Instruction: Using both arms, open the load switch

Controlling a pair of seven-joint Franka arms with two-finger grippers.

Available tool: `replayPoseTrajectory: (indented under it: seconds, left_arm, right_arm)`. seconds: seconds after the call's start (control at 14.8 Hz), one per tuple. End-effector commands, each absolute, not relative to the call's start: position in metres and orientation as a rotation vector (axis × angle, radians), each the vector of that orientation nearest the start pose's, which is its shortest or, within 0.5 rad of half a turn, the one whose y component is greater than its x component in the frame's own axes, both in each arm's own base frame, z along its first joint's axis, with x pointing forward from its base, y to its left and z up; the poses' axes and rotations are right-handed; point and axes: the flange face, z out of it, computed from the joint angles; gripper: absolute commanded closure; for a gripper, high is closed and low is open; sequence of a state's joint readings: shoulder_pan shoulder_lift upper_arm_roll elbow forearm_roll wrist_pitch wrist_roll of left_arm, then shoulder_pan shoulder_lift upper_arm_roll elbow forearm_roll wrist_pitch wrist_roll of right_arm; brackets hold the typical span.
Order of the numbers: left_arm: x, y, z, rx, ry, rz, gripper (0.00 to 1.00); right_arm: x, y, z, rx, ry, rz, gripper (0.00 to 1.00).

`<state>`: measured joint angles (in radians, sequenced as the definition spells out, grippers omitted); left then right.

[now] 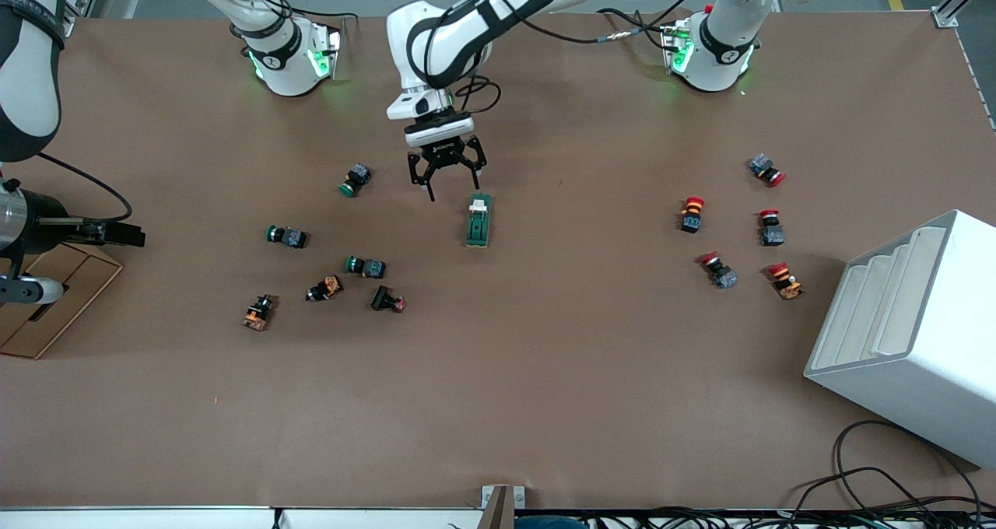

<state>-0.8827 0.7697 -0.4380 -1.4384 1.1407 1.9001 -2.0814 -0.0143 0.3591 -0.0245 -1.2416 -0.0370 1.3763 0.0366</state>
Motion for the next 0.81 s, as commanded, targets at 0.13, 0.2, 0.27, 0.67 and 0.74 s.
replayPoseTrajectory:
  seconds: [0.13,0.2,0.27,0.67,0.74]
  left_arm:
    - [0.385,-0.604,0.376,-2.849,-0.622,-0.881,0.0]
    - [0.405,-0.587,0.396,-2.859,-0.637,-0.829,0.0]
    - [0.424,-0.57,0.413,-2.869,-0.643,-0.785,0.0]
    - [0.531,-0.447,0.486,-2.893,-0.726,-0.624,0.0]
    - [0.547,-0.421,0.499,-2.907,-0.716,-0.589,0.0]
  right_arm:
    - [0.624,-0.016,0.56,-3.15,0.088,0.376,0.0]
    - [0.622,-0.018,0.562,-3.147,0.093,0.385,0.0]
    - [0.619,-0.019,0.566,-3.147,0.098,0.381,0.0]
    - [0.614,-0.021,0.588,-3.167,0.098,0.297,0.0]
    - [0.613,-0.023,0.59,-3.161,0.107,0.294,0.0]
